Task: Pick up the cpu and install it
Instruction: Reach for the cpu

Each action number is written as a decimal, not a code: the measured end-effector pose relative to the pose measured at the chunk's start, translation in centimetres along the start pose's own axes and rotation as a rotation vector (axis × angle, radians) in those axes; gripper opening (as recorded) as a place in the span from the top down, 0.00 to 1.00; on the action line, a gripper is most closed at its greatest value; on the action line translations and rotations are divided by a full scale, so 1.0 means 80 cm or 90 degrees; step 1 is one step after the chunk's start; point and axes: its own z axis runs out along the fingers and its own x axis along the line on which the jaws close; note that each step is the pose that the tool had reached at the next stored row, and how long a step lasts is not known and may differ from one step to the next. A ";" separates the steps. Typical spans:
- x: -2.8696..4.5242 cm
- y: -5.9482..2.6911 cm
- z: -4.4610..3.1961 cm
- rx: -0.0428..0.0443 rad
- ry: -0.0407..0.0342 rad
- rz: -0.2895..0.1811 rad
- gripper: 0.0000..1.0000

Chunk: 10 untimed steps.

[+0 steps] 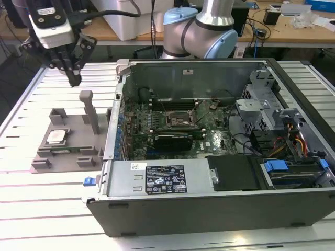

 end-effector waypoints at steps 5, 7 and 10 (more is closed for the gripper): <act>0.0410 -0.003 -0.0001 0.0000 0.0001 0.000 0.89; 0.0511 -0.004 0.0002 0.0000 0.0000 0.000 0.89; 0.0705 -0.005 0.0005 0.0000 0.0000 0.000 0.89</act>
